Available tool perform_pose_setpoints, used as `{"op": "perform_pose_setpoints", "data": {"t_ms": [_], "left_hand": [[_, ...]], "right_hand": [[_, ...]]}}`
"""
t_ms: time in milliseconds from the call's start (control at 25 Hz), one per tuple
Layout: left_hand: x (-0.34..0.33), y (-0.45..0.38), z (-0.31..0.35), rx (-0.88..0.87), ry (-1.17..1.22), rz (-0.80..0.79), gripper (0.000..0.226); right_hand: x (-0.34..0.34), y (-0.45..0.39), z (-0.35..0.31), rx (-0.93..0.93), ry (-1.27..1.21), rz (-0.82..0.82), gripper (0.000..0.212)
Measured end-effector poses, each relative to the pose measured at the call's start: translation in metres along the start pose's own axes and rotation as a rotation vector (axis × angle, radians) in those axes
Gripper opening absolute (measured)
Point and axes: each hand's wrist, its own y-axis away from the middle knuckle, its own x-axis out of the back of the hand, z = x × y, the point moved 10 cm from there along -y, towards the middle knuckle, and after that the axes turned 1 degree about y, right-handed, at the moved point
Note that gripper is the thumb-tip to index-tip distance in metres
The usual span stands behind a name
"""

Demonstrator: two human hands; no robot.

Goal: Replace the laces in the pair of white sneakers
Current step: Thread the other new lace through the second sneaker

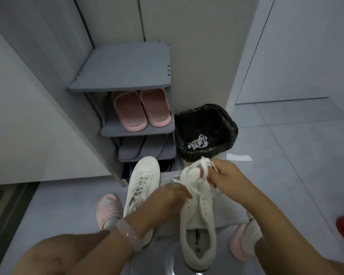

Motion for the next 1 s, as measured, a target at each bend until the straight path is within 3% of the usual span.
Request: {"op": "perform_pose_setpoints", "data": {"t_ms": [80,240,440,520,600,680,720,800,880,960,1000], "left_hand": [[-0.032,0.007,0.021,-0.159,-0.029,-0.106,0.044],[-0.072,0.007,0.002,0.043,-0.091,-0.336,0.047],[-0.080,0.004,-0.007,0.121,-0.043,-0.348,0.046],[-0.079,0.004,-0.008,0.140,0.026,-0.334,0.044],[-0.065,-0.001,-0.010,0.202,0.237,-0.206,0.033],[-0.039,-0.008,-0.029,0.372,0.456,0.043,0.010],[-0.027,-0.010,-0.035,0.428,0.539,0.136,0.013],[-0.022,-0.023,-0.029,0.382,0.675,0.150,0.028],[-0.029,-0.036,-0.011,0.288,0.518,-0.002,0.014],[-0.021,-0.042,-0.014,0.291,0.282,0.001,0.012],[-0.010,-0.043,-0.020,0.301,0.250,0.065,0.015]], "right_hand": [[0.000,0.000,0.003,-0.014,-0.083,0.065,0.043],[-0.002,-0.002,0.010,-0.057,-0.136,0.153,0.042],[0.028,0.004,-0.027,0.028,-0.298,0.362,0.039],[0.045,0.007,-0.044,0.103,-0.417,0.371,0.040],[0.047,0.006,-0.051,0.127,-0.419,0.292,0.042],[0.037,0.005,-0.051,0.123,-0.400,0.168,0.043],[0.030,0.005,-0.049,0.112,-0.437,0.090,0.046],[0.013,0.009,-0.048,0.084,-0.553,-0.131,0.048],[-0.001,0.021,-0.051,0.059,-0.516,-0.365,0.035],[-0.008,0.033,-0.032,0.010,-0.115,-0.549,0.010],[-0.004,0.036,-0.005,-0.048,0.235,-0.604,0.021]]}}
